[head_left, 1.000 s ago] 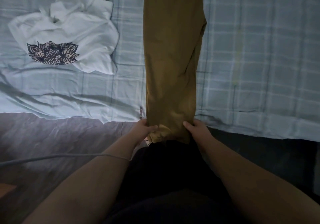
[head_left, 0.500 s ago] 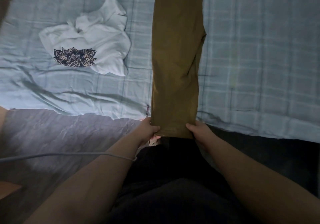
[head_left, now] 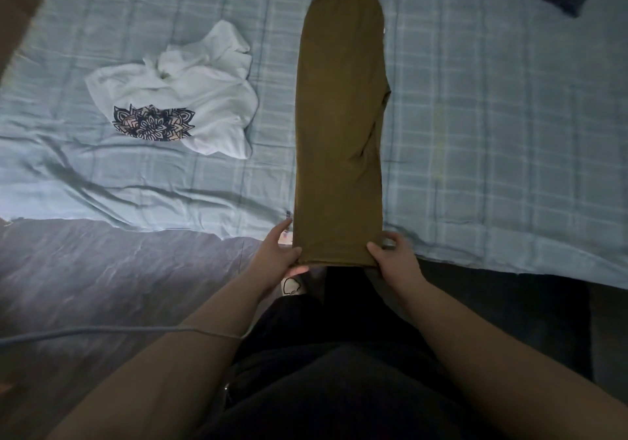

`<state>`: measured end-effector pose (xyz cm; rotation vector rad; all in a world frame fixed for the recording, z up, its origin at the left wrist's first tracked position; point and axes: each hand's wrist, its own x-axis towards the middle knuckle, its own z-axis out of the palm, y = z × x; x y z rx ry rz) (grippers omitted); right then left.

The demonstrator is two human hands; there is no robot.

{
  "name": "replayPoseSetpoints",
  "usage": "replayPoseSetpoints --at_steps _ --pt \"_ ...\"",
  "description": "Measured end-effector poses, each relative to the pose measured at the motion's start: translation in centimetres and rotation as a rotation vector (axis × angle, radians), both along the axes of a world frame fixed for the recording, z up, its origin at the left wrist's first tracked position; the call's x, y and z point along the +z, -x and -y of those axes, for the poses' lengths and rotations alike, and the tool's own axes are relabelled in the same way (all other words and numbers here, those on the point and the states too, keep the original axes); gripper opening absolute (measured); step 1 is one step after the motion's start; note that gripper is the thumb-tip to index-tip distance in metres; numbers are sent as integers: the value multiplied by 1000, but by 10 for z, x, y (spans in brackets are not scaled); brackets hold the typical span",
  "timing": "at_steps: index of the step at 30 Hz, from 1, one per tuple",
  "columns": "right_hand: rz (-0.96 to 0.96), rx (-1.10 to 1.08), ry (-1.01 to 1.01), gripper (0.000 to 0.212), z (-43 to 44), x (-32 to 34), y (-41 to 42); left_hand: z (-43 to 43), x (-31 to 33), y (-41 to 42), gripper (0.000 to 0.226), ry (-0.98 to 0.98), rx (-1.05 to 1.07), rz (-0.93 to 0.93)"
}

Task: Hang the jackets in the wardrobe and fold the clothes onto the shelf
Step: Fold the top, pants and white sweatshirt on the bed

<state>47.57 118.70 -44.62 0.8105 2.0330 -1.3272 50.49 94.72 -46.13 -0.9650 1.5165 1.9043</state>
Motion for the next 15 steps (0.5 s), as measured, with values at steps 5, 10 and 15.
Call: replayPoseSetpoints --at_steps 5,10,15 --pt "-201 69 65 15 7 49 15 13 40 21 22 79 -51 -93" --pt "-154 119 129 37 9 82 65 31 90 79 33 27 -101 -150" --pt "-235 249 100 50 8 113 142 42 119 153 54 276 -284 -284"
